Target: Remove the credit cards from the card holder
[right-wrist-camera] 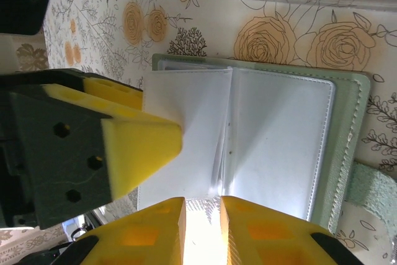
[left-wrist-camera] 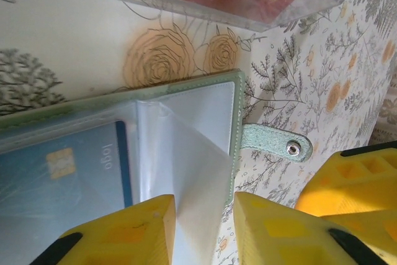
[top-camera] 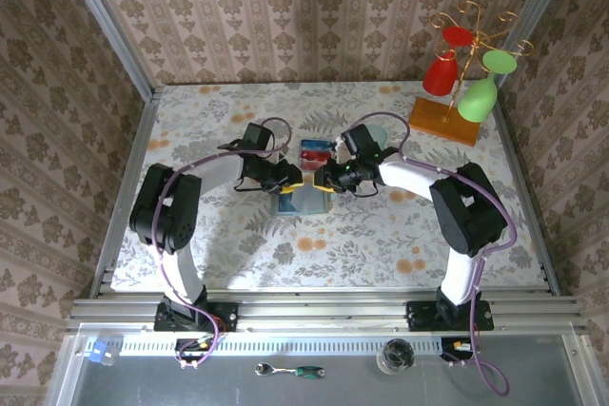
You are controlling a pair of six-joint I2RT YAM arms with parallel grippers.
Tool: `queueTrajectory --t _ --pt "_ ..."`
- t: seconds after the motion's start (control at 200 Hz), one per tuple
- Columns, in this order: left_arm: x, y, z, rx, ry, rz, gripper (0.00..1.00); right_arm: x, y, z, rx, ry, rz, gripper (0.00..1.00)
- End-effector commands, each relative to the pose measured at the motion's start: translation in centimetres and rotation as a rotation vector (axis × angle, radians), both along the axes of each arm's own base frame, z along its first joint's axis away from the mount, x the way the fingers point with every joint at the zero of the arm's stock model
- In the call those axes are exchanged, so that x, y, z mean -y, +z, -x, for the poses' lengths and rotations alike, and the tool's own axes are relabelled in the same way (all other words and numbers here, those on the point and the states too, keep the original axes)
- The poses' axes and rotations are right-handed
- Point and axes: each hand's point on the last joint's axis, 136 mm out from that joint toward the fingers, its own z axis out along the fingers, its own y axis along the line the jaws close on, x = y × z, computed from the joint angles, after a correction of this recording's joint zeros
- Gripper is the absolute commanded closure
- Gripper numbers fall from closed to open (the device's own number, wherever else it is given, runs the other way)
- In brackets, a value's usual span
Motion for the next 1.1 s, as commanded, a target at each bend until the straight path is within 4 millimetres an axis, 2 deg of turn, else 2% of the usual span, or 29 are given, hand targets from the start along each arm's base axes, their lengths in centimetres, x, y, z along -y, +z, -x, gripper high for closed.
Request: queueTrajectory --t 0.0,0.355,0.495,0.72,0.915,1.095 --pt "1.1 0.1 0.4 -0.025 -0.017 -0.003 0.67 0.7 1.0 -0.2 0.055 -0.003 0.001 0.78" --pt "3.2 -1.1 0.8 -0.049 -0.054 0.003 0.55 2.1 1.2 0.2 0.06 -0.025 0.006 0.78" --pt "3.1 -2.4 1.1 -0.081 -0.045 -0.006 0.54 2.4 1.0 0.4 0.056 -0.027 0.01 0.78" --pt "3.1 -3.2 1.3 -0.097 -0.05 -0.009 0.54 2.4 0.7 0.4 0.047 -0.03 0.014 0.78" --pt "2.9 -2.2 0.7 -0.058 -0.04 -0.001 0.54 2.3 0.8 0.2 0.043 -0.035 0.009 0.78" --pt "1.7 -0.4 -0.4 -0.01 0.008 0.021 0.54 1.9 0.8 0.0 0.033 -0.035 -0.001 0.78"
